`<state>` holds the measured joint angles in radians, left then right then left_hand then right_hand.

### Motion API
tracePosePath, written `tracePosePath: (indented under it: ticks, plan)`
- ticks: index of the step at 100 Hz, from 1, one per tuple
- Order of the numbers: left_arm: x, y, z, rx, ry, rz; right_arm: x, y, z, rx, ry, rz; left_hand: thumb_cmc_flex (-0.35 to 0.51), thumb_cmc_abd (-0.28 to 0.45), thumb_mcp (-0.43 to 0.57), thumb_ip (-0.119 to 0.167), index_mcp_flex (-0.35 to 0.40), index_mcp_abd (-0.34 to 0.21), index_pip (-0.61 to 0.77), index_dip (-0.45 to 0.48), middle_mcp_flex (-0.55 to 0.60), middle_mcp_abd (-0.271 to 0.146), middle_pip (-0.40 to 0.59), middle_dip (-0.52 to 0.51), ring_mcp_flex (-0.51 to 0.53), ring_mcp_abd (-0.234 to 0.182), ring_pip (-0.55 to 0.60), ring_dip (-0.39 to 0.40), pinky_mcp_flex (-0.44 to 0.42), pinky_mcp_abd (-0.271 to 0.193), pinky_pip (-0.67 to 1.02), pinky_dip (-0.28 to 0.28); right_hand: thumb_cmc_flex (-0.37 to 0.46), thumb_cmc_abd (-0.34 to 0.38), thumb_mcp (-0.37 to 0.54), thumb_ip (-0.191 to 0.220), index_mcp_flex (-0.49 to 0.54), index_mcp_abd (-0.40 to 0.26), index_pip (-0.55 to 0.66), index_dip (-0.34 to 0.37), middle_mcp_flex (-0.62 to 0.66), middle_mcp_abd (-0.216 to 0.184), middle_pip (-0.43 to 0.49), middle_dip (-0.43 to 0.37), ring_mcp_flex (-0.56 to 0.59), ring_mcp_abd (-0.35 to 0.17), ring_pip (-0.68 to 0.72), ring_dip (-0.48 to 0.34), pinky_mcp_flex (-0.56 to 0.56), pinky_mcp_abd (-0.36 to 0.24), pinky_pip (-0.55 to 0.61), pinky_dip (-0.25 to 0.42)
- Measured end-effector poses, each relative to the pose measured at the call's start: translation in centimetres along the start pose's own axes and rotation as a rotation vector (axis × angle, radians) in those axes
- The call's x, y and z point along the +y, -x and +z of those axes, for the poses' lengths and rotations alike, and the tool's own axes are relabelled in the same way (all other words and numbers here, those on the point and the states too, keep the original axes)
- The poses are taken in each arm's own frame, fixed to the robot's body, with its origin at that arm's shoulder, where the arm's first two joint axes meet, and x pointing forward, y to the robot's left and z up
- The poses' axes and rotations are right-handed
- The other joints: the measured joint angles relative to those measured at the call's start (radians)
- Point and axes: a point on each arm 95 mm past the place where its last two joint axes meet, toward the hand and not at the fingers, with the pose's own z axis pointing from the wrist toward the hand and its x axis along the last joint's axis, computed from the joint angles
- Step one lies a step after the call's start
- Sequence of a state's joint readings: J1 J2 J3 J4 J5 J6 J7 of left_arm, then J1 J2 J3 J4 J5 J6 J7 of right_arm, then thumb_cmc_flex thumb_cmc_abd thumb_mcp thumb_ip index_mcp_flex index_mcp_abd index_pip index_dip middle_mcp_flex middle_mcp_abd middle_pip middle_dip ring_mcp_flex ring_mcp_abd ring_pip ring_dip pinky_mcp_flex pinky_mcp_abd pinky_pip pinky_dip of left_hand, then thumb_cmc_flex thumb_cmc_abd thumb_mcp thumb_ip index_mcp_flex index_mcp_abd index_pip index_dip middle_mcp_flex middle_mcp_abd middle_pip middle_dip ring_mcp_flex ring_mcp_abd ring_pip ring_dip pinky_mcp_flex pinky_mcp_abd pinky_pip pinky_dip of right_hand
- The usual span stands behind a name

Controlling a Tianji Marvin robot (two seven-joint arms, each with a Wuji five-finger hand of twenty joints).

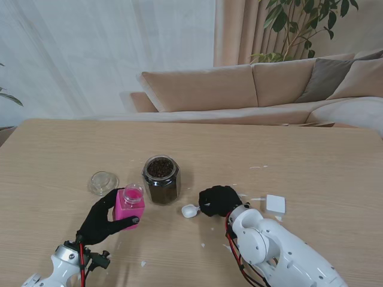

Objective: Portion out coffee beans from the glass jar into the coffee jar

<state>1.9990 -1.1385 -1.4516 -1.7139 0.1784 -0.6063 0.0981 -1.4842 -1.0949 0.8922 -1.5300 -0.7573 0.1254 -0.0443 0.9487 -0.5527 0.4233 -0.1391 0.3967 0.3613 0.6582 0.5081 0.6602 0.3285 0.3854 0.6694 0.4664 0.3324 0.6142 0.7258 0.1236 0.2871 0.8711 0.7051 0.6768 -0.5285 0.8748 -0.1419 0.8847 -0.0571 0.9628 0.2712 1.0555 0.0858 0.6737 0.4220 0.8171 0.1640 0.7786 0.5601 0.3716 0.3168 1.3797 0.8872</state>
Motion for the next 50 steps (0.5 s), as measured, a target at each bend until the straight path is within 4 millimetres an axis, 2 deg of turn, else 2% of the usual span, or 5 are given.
tracePosePath:
  ticks: [8, 19, 26, 32, 50]
  plan:
    - [-0.02, 0.02, 0.0, 0.0, -0.001, 0.0, 0.04, -0.03, 0.02, 0.0, 0.003, 0.007, 0.0, 0.0, 0.0, 0.0, 0.0, 0.0, 0.0, 0.0, 0.0, 0.0, 0.0, 0.0, 0.0, 0.0, 0.0, 0.0, 0.0, 0.0, 0.0, 0.0, 0.01, 0.021, -0.01, -0.001, -0.012, 0.023, 0.001, 0.072, -0.001, 0.021, 0.065, 0.048, 0.0, 0.005, 0.072, 0.038, 0.013, 0.007, 0.049, 0.028]
    - [-0.03, 0.04, 0.01, 0.0, 0.0, 0.001, 0.03, -0.09, 0.03, 0.0, -0.004, 0.027, 0.0, 0.0, 0.0, 0.0, 0.0, 0.0, 0.0, 0.0, 0.0, 0.0, 0.0, 0.0, 0.0, 0.0, 0.0, 0.0, 0.0, 0.0, 0.0, 0.0, 0.022, 0.052, -0.034, -0.001, -0.027, 0.046, 0.002, 0.18, -0.049, 0.053, 0.207, 0.151, 0.0, 0.022, 0.223, 0.127, 0.048, -0.006, 0.166, 0.094]
    - [-0.03, 0.03, 0.0, 0.001, 0.0, 0.001, 0.08, -0.17, 0.03, 0.005, -0.007, 0.037, 0.0, 0.0, 0.0, 0.0, 0.0, 0.0, 0.0, 0.0, 0.0, 0.0, 0.0, 0.0, 0.0, 0.0, 0.0, 0.0, 0.0, 0.0, 0.0, 0.0, 0.022, 0.053, -0.035, -0.001, -0.036, 0.047, 0.002, 0.194, -0.057, 0.057, 0.25, 0.195, 0.0, 0.025, 0.281, 0.162, 0.092, -0.033, 0.215, 0.109]
    - [-0.04, 0.06, 0.0, 0.001, 0.001, 0.002, 0.17, -0.2, 0.03, 0.012, -0.004, 0.039, 0.0, 0.0, 0.0, 0.0, 0.0, 0.0, 0.0, 0.0, 0.0, 0.0, 0.0, 0.0, 0.0, 0.0, 0.0, 0.0, 0.0, 0.0, 0.0, 0.0, 0.022, 0.062, -0.034, 0.034, -0.05, 0.05, 0.002, 0.196, -0.062, 0.059, 0.258, 0.205, 0.0, 0.03, 0.298, 0.169, 0.117, -0.049, 0.239, 0.12]
    - [-0.06, 0.09, 0.02, 0.001, 0.0, 0.002, 0.57, -0.34, -0.06, 0.027, 0.009, 0.046, 0.0, 0.0, 0.0, 0.0, 0.0, 0.0, 0.0, 0.0, 0.0, 0.0, 0.0, 0.0, 0.0, 0.0, 0.0, 0.0, 0.0, 0.0, 0.0, 0.0, 0.02, 0.063, -0.014, 0.034, -0.051, 0.072, 0.005, 0.207, -0.065, 0.08, 0.31, 0.244, 0.0, 0.049, 0.401, 0.229, 0.217, -0.07, 0.31, 0.166]
